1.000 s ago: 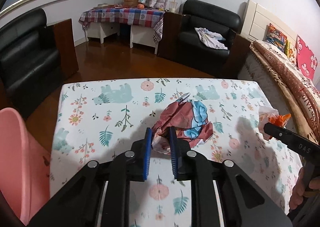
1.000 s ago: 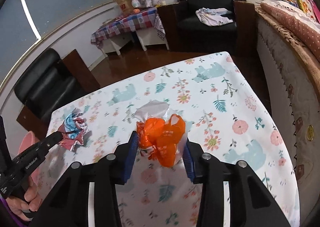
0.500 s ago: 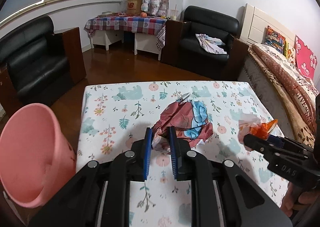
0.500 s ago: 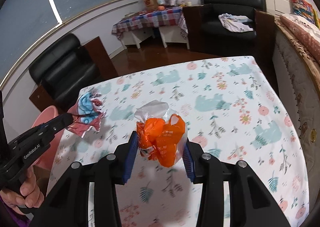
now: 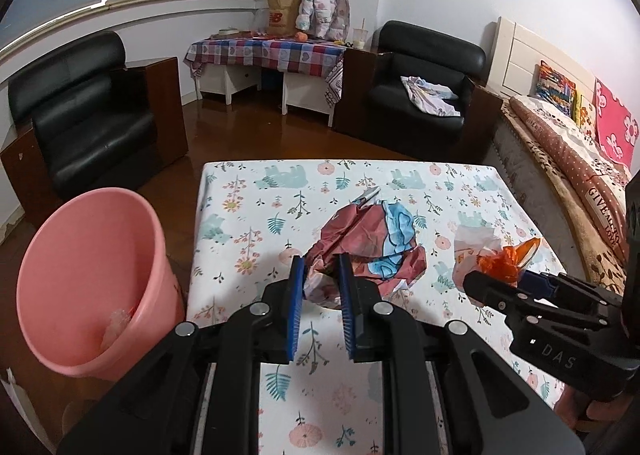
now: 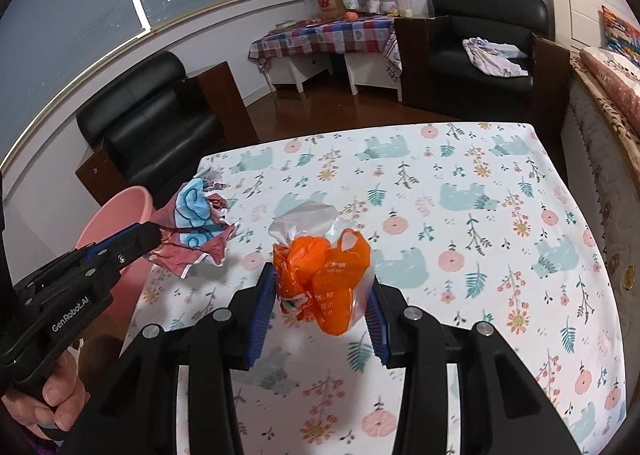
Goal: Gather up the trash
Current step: 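Carry the wrapper and orange-and-white bag over the pink bucket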
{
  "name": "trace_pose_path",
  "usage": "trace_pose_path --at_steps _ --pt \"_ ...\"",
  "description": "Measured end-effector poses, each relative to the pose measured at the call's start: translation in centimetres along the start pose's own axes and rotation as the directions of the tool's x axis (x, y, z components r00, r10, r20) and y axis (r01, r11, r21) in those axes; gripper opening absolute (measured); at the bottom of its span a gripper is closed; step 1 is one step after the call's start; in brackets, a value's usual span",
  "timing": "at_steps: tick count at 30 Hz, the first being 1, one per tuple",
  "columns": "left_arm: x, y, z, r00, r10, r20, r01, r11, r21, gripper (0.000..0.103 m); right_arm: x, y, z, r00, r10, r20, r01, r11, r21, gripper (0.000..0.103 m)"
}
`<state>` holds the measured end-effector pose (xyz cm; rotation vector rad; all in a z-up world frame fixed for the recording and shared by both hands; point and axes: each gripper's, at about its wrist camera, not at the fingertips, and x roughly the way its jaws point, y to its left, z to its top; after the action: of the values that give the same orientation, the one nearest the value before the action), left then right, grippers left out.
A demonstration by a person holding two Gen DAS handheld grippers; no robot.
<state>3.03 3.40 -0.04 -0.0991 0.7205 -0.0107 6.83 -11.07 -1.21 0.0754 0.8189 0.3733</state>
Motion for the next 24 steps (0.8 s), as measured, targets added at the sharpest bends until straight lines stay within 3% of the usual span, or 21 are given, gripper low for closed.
trace_pose_path --at_steps 14,24 --pt "-1.7 2.3 -0.7 0.999 0.011 0.031 -0.01 0.999 -0.05 0.017 0.1 3.6 -1.0 1.0 0.022 -0.018 -0.023 0.998 -0.06 0.041" --pt "-2.7 6.5 -1.0 0.996 0.069 0.047 -0.063 0.99 -0.129 0.017 1.2 7.5 0.1 0.998 0.06 -0.015 -0.062 0.989 -0.136 0.041"
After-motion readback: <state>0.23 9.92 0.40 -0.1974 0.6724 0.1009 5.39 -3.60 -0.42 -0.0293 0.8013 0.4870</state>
